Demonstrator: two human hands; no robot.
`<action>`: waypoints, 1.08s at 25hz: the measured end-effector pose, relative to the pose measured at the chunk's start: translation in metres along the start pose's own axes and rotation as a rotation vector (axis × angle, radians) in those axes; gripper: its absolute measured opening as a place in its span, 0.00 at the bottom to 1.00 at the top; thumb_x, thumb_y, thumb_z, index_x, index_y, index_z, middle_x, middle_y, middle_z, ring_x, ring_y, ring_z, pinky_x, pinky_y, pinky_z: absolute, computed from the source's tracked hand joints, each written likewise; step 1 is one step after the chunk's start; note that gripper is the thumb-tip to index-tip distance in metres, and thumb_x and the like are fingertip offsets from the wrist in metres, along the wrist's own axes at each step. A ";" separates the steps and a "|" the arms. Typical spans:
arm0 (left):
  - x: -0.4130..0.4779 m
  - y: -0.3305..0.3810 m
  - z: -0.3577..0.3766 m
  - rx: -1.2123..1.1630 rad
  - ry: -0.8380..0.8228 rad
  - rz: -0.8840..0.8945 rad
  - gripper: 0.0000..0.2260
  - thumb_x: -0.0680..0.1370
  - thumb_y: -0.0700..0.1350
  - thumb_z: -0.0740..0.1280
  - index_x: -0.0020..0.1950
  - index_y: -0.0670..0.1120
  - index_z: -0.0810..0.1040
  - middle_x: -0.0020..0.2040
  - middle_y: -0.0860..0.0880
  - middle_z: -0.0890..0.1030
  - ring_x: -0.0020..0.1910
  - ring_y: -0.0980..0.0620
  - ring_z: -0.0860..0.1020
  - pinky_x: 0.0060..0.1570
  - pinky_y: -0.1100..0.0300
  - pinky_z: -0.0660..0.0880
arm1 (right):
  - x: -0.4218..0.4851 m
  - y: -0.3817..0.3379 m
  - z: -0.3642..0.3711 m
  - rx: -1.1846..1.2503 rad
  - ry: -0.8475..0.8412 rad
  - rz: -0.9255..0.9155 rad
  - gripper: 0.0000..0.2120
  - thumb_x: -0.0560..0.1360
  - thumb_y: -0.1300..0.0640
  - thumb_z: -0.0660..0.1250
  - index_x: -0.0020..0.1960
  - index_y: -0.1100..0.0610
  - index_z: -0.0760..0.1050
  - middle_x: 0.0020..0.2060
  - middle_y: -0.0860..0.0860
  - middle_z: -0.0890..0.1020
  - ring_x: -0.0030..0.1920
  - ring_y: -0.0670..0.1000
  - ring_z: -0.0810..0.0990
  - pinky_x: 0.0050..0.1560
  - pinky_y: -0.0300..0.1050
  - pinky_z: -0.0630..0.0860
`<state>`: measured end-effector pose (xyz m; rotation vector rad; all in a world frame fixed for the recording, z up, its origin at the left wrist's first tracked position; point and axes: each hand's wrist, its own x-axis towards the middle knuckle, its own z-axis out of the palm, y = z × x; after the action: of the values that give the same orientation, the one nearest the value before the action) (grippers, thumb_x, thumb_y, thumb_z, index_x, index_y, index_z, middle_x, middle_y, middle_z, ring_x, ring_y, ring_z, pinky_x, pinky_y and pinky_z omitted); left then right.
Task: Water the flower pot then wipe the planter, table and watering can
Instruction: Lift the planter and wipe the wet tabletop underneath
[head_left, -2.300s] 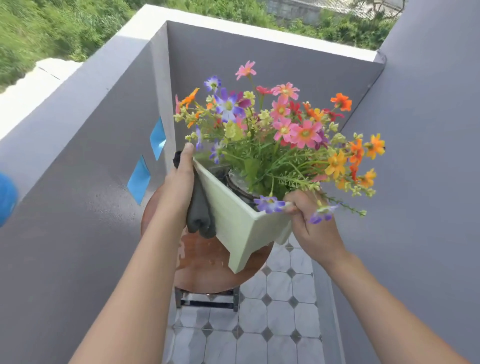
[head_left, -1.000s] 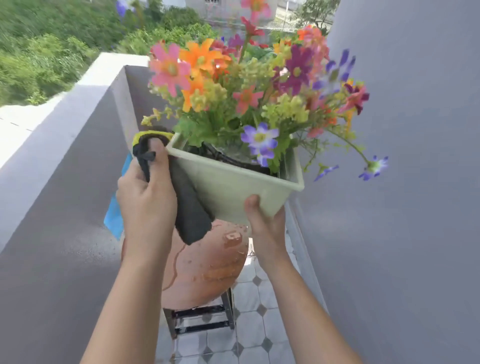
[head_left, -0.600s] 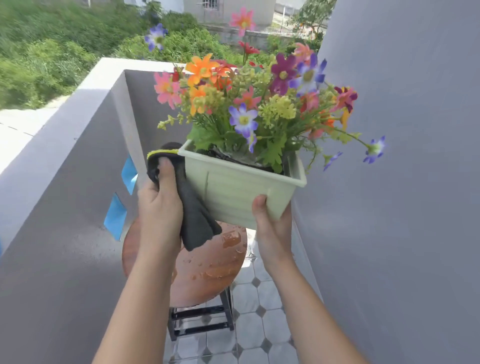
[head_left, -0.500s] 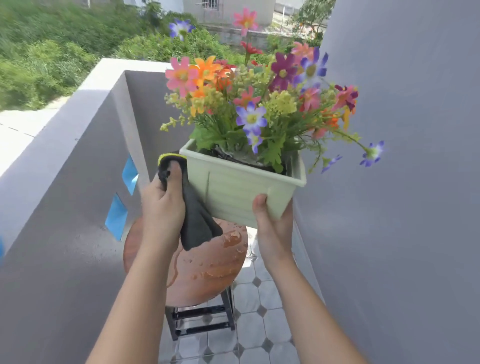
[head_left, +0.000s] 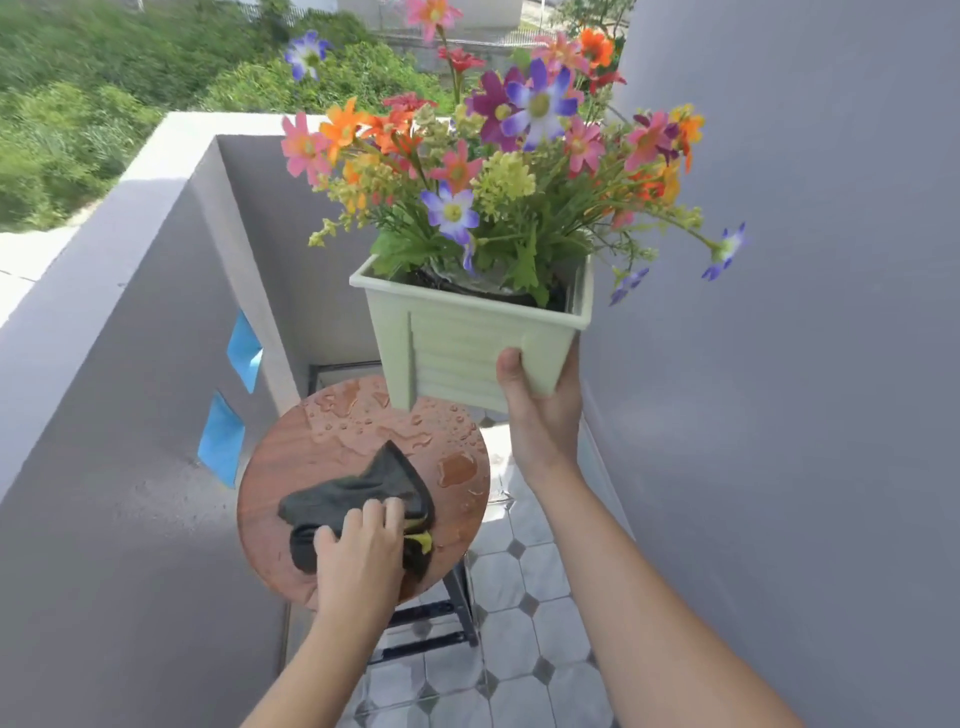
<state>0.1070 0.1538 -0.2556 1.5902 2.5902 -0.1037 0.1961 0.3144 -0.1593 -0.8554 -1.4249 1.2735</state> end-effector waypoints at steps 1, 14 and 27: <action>-0.002 0.000 0.000 0.062 0.010 0.035 0.15 0.56 0.30 0.70 0.41 0.39 0.78 0.24 0.45 0.72 0.20 0.46 0.72 0.30 0.58 0.62 | 0.001 0.003 0.000 -0.002 0.002 0.006 0.42 0.65 0.40 0.69 0.74 0.53 0.59 0.47 0.32 0.80 0.50 0.32 0.78 0.47 0.26 0.72; 0.027 -0.041 0.026 -0.127 -0.079 0.338 0.26 0.81 0.56 0.42 0.73 0.46 0.65 0.72 0.48 0.66 0.72 0.45 0.64 0.69 0.53 0.59 | 0.011 0.030 -0.002 -0.050 0.112 0.011 0.43 0.63 0.37 0.68 0.73 0.52 0.60 0.53 0.40 0.80 0.52 0.38 0.79 0.53 0.34 0.75; 0.130 0.020 0.028 -0.115 -0.060 0.652 0.32 0.75 0.65 0.37 0.77 0.53 0.41 0.75 0.57 0.40 0.74 0.56 0.36 0.75 0.50 0.42 | 0.033 0.052 -0.004 -0.151 0.308 -0.004 0.46 0.63 0.32 0.67 0.73 0.53 0.59 0.63 0.53 0.77 0.61 0.49 0.77 0.62 0.55 0.73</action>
<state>0.0675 0.2752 -0.2988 2.2353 1.8702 0.0482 0.1864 0.3565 -0.2035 -1.0982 -1.2844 0.9894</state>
